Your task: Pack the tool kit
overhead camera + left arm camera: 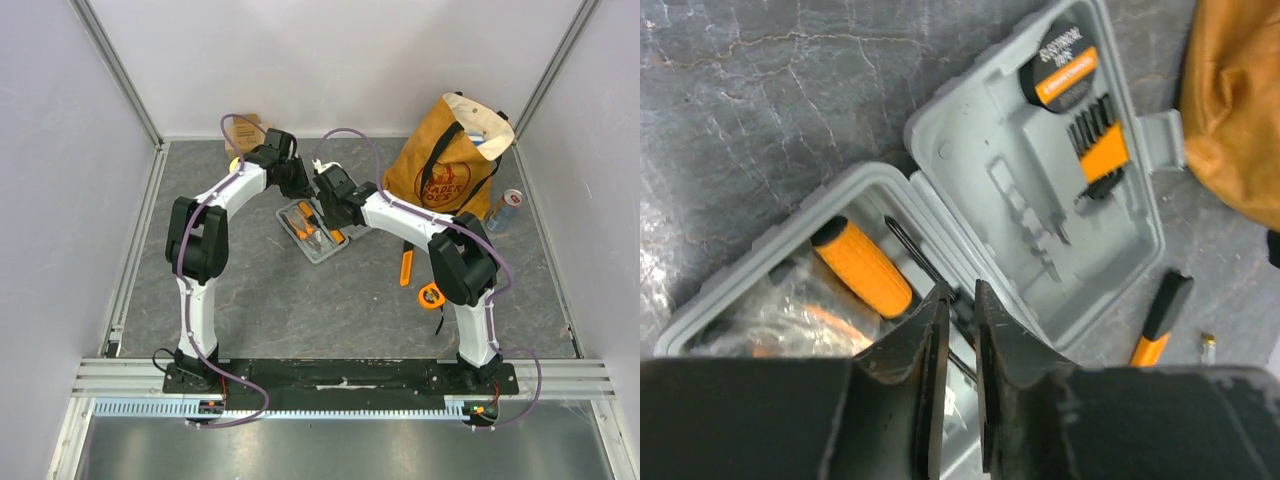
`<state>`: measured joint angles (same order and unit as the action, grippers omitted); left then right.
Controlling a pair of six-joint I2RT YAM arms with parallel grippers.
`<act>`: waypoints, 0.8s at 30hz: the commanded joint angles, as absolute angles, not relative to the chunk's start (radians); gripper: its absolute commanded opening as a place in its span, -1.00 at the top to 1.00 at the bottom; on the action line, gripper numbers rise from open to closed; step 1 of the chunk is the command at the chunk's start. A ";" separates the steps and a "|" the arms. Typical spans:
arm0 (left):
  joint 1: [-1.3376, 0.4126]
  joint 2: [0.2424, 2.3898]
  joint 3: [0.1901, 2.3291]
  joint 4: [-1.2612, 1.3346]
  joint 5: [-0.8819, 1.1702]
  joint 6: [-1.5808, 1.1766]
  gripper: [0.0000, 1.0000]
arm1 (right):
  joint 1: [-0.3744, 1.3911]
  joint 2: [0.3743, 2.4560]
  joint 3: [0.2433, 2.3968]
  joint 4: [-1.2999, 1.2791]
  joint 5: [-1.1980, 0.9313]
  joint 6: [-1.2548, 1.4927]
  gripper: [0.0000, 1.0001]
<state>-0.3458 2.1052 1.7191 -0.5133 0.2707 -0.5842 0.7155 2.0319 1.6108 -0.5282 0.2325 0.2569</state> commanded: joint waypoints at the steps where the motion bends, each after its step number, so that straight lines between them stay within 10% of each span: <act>1: -0.364 2.169 1.801 -0.494 0.169 -0.621 0.60 | 0.695 2.072 1.649 -0.491 0.178 0.264 0.40; 24: -0.396 2.286 1.874 -0.587 0.037 -0.660 0.72 | 0.686 2.151 1.646 -0.482 0.115 0.258 0.52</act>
